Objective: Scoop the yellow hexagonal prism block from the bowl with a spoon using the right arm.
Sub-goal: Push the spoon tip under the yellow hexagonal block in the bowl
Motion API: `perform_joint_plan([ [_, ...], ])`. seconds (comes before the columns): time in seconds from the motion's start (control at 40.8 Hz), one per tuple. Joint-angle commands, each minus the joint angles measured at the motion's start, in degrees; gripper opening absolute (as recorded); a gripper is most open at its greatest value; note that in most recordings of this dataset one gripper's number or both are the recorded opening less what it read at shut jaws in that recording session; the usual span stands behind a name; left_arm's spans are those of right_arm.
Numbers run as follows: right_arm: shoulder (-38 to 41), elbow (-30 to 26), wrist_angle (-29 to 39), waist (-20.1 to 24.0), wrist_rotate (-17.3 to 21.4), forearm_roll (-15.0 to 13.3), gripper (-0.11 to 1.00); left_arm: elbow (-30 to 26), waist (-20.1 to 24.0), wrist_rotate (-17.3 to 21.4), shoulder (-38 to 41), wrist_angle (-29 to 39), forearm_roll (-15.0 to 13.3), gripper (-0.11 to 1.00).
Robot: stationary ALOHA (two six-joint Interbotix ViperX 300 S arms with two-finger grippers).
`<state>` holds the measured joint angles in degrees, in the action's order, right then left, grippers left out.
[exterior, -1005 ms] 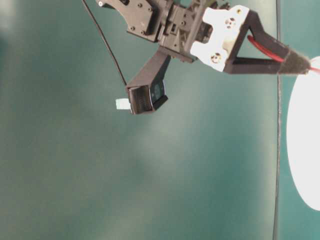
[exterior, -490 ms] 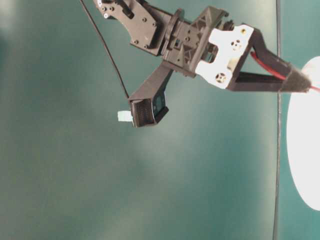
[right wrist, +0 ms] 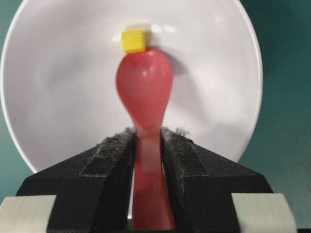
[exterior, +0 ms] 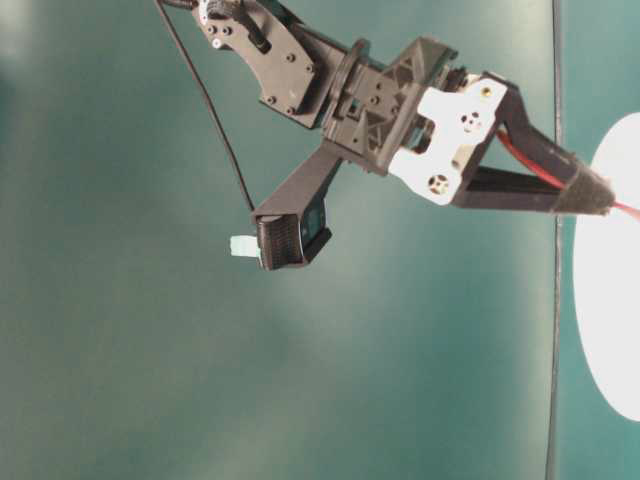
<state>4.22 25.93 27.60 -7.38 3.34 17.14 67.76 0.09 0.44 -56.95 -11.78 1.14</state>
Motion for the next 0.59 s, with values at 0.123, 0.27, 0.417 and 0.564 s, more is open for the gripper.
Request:
perform_joint_plan([
  [0.123, -0.8, -1.3, -1.8, -0.2, -0.1, 0.1, 0.24, -1.3, -0.1, 0.1, 0.2, -0.3, 0.1, -0.01],
  [0.27, -0.7, -1.3, -3.3, -0.2, -0.1, 0.1, 0.24, -1.4, -0.1, 0.1, 0.2, -0.2, 0.1, -0.01],
  [0.417, -0.6, -1.3, -5.0, -0.2, -0.1, 0.1, 0.24, -1.4, -0.2, 0.1, 0.2, -0.3, 0.1, -0.01],
  [0.564, -0.4, -1.3, -6.3, -0.2, -0.1, 0.1, 0.23, -1.4, -0.1, 0.1, 0.2, -0.3, 0.1, -0.01],
])
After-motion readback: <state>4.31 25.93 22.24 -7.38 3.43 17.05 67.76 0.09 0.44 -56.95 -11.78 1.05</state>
